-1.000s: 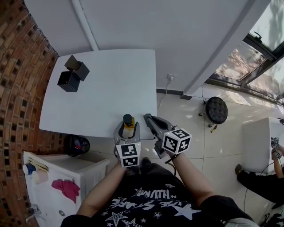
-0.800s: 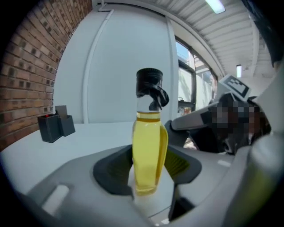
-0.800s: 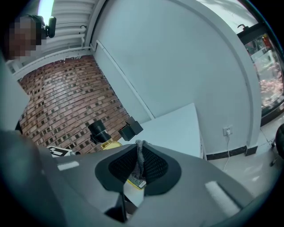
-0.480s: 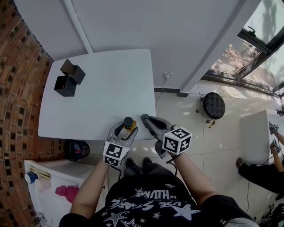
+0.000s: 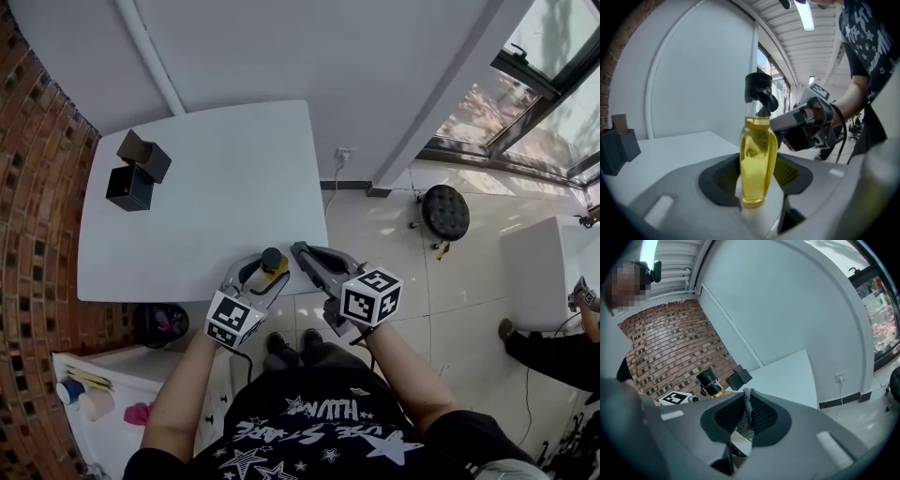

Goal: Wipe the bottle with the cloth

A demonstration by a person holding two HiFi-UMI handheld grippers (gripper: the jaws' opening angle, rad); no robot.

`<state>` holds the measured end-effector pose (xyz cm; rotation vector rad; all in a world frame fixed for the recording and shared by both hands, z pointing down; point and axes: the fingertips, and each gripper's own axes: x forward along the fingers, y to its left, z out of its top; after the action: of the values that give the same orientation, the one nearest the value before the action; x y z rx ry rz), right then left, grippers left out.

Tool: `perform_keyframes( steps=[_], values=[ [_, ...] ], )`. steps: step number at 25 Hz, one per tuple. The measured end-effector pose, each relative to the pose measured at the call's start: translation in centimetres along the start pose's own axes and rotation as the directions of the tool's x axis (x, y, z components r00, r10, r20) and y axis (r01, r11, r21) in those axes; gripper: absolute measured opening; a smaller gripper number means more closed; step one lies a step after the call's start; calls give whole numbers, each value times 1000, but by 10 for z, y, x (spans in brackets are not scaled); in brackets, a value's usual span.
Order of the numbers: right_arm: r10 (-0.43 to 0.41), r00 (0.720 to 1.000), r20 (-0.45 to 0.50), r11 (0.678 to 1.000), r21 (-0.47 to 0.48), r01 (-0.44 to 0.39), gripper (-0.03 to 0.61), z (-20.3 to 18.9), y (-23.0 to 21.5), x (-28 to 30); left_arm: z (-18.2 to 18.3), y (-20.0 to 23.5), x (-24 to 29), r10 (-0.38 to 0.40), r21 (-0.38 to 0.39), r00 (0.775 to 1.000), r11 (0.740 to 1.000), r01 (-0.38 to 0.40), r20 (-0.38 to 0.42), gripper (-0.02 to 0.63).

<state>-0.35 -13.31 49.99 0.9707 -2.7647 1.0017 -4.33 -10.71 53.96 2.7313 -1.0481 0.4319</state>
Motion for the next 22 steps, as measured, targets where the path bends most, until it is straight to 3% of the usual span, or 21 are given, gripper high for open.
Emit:
perform_keyframes(
  steps=[8, 11, 15, 22],
  values=[
    [54, 998, 27, 999, -4, -54, 37, 15, 22, 9, -4, -1, -2, -142, 57, 990, 988, 142, -3, 209],
    [50, 998, 27, 999, -11, -50, 37, 14, 25, 11, -10, 2, -1, -184, 89, 982, 978, 188, -50, 207],
    [36, 999, 39, 999, 7, -36, 37, 13, 25, 11, -28, 10, 0, -162, 108, 978, 978, 177, -135, 206],
    [15, 999, 52, 1000, 13, -16, 37, 14, 25, 10, -42, 14, -10, -105, 92, 985, 989, 119, -140, 206]
  ],
)
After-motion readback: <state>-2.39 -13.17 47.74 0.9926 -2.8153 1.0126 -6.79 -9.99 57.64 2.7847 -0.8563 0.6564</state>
